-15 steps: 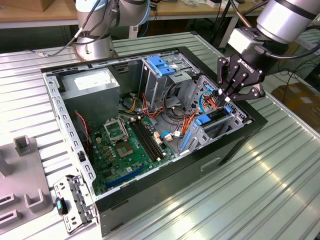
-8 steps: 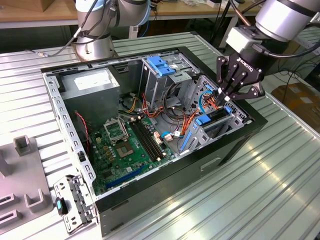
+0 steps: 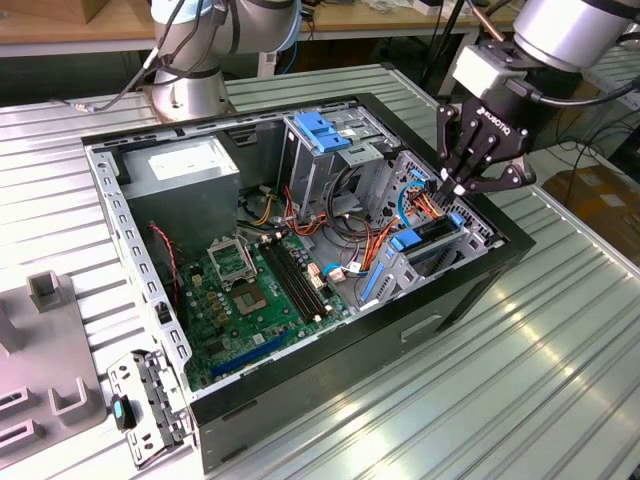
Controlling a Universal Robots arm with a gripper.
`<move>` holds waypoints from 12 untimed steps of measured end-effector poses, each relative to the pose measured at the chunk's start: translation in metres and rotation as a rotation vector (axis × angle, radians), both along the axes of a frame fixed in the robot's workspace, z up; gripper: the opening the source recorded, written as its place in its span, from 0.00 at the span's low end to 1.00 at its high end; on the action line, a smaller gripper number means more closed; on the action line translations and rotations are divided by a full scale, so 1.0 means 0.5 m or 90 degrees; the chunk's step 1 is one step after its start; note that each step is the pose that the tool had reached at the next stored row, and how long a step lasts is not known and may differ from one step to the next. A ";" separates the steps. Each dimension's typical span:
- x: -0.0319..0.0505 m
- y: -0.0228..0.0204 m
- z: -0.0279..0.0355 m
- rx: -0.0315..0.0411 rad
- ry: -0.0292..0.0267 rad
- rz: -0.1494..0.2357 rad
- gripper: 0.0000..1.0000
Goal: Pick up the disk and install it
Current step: 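Insert the second disk wire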
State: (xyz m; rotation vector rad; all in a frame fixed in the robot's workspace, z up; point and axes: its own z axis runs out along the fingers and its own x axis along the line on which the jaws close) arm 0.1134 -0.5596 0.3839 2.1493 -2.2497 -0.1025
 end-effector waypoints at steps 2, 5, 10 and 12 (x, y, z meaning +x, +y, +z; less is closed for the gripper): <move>-0.003 0.0023 0.005 0.0002 -0.0008 0.000 0.11; -0.012 0.0025 0.006 0.0000 -0.0011 0.000 0.11; -0.018 0.0147 0.021 -0.0051 -0.0037 0.000 0.11; -0.018 0.0244 0.023 -0.0120 -0.0042 0.000 0.11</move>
